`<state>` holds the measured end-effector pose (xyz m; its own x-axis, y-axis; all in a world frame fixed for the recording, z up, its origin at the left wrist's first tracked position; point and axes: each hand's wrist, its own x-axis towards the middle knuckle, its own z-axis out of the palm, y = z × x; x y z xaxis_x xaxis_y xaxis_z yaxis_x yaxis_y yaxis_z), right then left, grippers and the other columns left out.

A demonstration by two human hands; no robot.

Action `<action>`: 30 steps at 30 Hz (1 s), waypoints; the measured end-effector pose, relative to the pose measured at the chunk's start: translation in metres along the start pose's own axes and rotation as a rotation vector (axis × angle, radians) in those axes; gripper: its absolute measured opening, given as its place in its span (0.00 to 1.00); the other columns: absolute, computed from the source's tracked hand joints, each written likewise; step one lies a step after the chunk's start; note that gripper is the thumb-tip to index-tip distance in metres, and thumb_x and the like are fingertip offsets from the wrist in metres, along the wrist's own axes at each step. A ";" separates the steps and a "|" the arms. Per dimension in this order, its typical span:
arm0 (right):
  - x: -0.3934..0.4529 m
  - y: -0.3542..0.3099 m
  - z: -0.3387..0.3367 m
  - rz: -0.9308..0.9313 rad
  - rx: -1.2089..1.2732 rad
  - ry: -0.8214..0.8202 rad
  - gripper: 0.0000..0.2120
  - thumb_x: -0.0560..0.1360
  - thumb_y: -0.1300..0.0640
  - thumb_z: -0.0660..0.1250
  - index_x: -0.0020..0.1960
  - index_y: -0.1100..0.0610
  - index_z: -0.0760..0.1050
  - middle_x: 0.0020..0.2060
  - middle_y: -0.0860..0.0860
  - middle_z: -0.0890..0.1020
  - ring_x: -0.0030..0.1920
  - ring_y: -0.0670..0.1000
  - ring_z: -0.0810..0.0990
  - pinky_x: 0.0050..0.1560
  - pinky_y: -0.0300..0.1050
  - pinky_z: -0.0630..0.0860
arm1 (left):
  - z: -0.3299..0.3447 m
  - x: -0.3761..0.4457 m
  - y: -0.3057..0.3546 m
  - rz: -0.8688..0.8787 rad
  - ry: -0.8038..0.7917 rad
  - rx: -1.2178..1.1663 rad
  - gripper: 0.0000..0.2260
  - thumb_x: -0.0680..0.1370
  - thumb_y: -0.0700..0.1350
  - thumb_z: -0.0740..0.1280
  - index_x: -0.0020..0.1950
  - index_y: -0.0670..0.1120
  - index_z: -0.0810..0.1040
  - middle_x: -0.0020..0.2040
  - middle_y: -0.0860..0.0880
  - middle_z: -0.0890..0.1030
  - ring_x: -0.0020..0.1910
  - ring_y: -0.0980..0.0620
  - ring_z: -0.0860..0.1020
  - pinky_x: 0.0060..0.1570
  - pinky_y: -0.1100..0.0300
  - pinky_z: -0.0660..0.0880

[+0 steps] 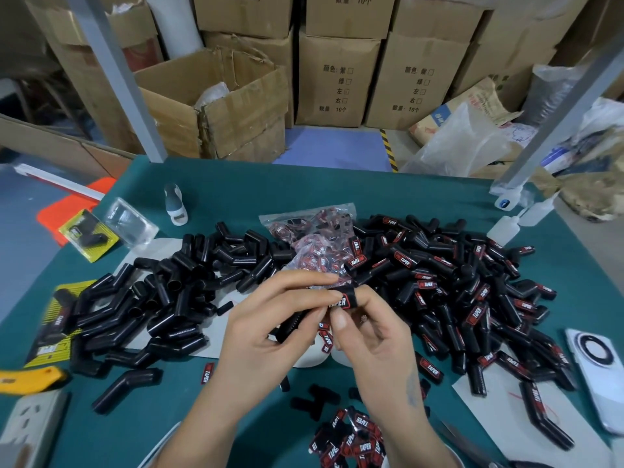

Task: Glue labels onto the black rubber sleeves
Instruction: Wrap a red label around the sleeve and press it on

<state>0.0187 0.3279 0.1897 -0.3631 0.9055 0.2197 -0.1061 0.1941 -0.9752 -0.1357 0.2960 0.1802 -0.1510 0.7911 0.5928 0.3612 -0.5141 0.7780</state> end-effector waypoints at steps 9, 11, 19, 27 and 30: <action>0.000 0.002 -0.002 -0.027 -0.099 0.008 0.09 0.80 0.49 0.64 0.48 0.50 0.81 0.37 0.48 0.76 0.38 0.50 0.74 0.44 0.44 0.72 | 0.003 0.000 0.006 0.003 0.054 0.013 0.05 0.80 0.42 0.73 0.55 0.47 0.86 0.58 0.51 0.84 0.57 0.45 0.83 0.51 0.54 0.81; 0.000 0.003 -0.002 -0.041 -0.118 0.013 0.09 0.80 0.49 0.63 0.48 0.50 0.81 0.39 0.50 0.77 0.38 0.52 0.75 0.42 0.48 0.73 | 0.006 0.000 0.007 0.007 0.067 0.017 0.05 0.79 0.40 0.73 0.54 0.46 0.86 0.57 0.50 0.84 0.57 0.46 0.83 0.56 0.56 0.79; -0.003 0.008 -0.003 -0.099 -0.212 -0.025 0.12 0.83 0.51 0.61 0.49 0.57 0.80 0.42 0.50 0.76 0.40 0.57 0.77 0.41 0.64 0.75 | 0.005 -0.001 0.007 0.043 0.101 0.038 0.06 0.78 0.38 0.74 0.54 0.46 0.85 0.57 0.49 0.83 0.57 0.44 0.83 0.55 0.59 0.78; -0.006 0.006 -0.002 -0.158 -0.244 -0.054 0.11 0.83 0.54 0.61 0.47 0.58 0.79 0.42 0.49 0.76 0.43 0.56 0.77 0.43 0.58 0.76 | -0.001 -0.002 0.003 0.130 0.068 0.087 0.06 0.80 0.40 0.74 0.56 0.47 0.85 0.59 0.51 0.83 0.57 0.44 0.83 0.54 0.51 0.80; -0.005 0.004 -0.004 -0.136 -0.212 -0.062 0.12 0.82 0.52 0.62 0.45 0.57 0.79 0.41 0.49 0.76 0.41 0.57 0.77 0.42 0.61 0.76 | -0.001 -0.002 0.002 0.135 0.061 0.078 0.07 0.80 0.40 0.74 0.56 0.47 0.85 0.60 0.52 0.83 0.57 0.45 0.83 0.54 0.52 0.80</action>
<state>0.0239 0.3253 0.1841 -0.4154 0.8422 0.3436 0.0360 0.3927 -0.9190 -0.1356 0.2926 0.1809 -0.1509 0.6934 0.7045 0.4522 -0.5853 0.6730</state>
